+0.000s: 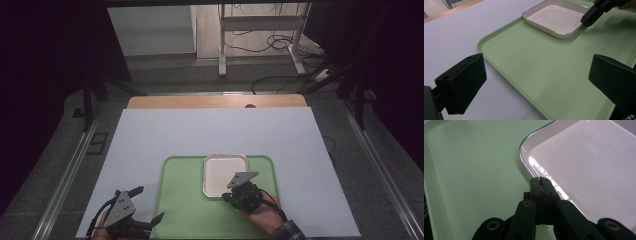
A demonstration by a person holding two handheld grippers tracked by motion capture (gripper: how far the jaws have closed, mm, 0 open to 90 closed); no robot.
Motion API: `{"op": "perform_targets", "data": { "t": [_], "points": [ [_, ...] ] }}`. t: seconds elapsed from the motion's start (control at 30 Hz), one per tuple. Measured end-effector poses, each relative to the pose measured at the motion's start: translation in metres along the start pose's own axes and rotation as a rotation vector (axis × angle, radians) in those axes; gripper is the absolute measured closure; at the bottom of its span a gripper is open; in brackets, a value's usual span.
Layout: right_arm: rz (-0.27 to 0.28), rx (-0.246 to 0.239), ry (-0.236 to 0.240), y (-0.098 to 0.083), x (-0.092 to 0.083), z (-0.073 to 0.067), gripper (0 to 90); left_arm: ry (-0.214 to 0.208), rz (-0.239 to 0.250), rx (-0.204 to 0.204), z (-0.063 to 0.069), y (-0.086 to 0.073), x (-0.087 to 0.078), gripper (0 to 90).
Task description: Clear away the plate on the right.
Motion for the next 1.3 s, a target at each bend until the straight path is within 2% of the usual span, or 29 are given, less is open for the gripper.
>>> {"op": "perform_targets", "data": {
  "t": [0.57, 0.93, 1.3],
  "points": [
    [0.004, 0.005, 0.007, 0.001, -0.003, -0.002, 86.6, -0.002, 0.009, -0.006, 0.0, 0.0, 0.0, 1.3],
    [0.033, -0.004, 0.002, 0.005, -0.01, -0.002, 80.5, -0.002, 0.01, -0.006, 0.0, 0.0, 0.0, 1.3],
    [0.047, 0.012, -0.022, 0.005, -0.016, 0.004, 72.5, -0.004, 0.01, -0.006, 0.0, 0.0, 0.0, 1.3]
  ]
}}
Point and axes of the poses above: each handheld gripper's, and its own axes: x roughly forward along the jaws, y roughly out of its top, z roughly to its right, the point moved 7 cm from there along x, roughly forward along the jaws, and after that the axes turned 3 degrees about -x, right-handed, at the moved point
